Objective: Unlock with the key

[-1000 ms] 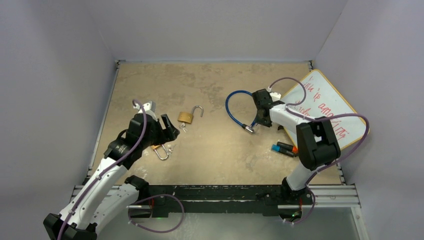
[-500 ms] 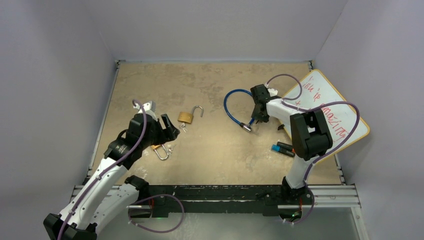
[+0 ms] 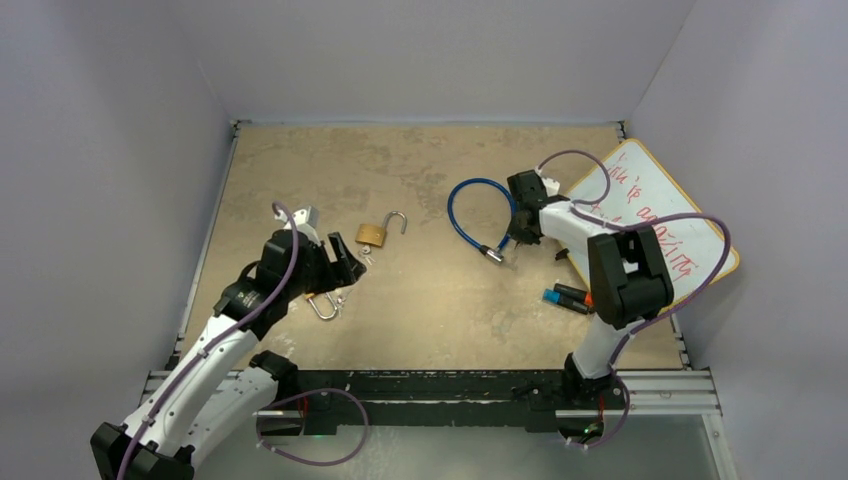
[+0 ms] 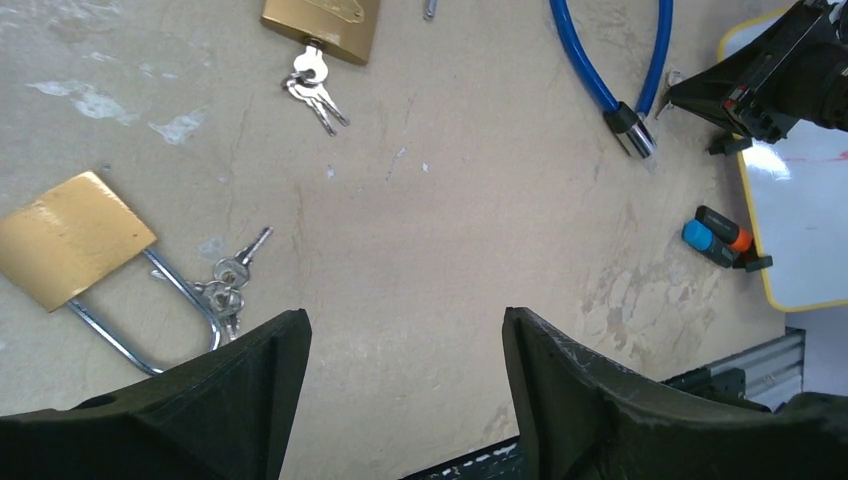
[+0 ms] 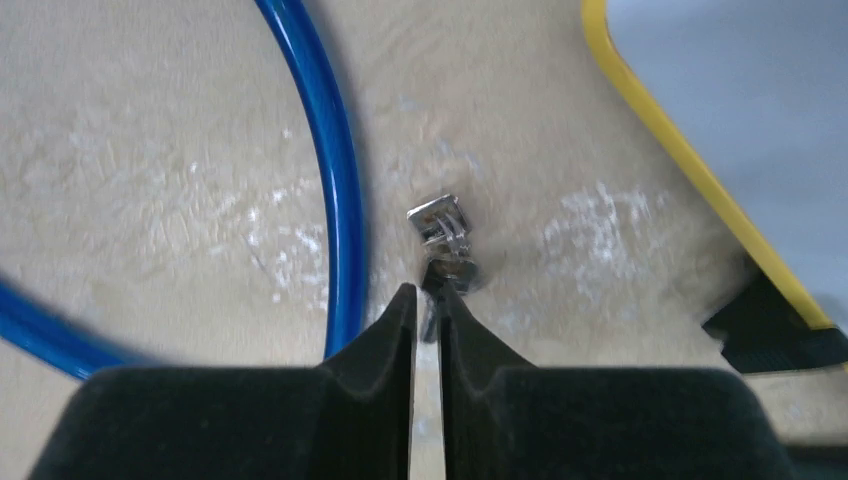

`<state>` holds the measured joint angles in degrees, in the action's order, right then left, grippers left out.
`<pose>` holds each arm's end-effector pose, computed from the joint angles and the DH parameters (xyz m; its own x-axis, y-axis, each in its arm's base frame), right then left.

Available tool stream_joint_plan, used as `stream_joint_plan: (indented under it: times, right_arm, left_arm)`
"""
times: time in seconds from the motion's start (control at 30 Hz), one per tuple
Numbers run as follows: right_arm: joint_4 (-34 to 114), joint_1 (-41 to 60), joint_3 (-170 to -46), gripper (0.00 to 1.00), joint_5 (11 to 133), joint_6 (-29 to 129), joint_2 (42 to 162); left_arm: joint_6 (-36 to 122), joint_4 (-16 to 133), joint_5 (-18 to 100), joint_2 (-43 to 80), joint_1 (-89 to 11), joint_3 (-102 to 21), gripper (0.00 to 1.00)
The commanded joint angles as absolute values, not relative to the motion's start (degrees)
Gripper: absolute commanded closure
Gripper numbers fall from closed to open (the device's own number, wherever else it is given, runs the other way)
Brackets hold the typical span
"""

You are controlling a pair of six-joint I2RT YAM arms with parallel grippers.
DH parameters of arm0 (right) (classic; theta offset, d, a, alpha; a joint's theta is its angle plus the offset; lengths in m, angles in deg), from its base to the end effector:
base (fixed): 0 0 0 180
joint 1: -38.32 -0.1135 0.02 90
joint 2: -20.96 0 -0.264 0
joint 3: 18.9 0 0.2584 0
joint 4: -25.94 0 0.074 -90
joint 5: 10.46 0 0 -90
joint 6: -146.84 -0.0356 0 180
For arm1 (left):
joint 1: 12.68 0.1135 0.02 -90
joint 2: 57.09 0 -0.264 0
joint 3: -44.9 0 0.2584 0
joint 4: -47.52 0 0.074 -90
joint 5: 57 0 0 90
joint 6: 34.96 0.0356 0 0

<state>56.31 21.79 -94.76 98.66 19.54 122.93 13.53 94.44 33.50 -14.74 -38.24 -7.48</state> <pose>0.3544 0.0930 0.1683 -0.6936 0.3914 -0.6048 0.4084 0.9052 0.1174 0.1505 -0.0723 0.2706 -0.6956 -0.4019 -0.5954 -0.0311 0.8449 -0.5340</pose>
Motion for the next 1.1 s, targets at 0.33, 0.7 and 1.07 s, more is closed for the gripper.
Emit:
stream_joint_plan:
  times: [0.33,0.7,1.07]
  right_arm:
    - [55.08,21.85,-78.27,0.87,90.95,16.28,101.36]
    - [56.48,21.87,-92.14,0.57,100.45,18.26,118.84]
    - [58.47,21.87,-99.61,0.58,104.86,18.59,128.63]
  left_arm:
    - [2.94,67.93,56.31,-9.45,-38.43,6.76,0.3]
    - [4.65,71.36,53.84,-10.09,-38.43,5.62,0.3]
    - [5.07,71.95,53.26,-9.69,-38.43,6.4,0.31]
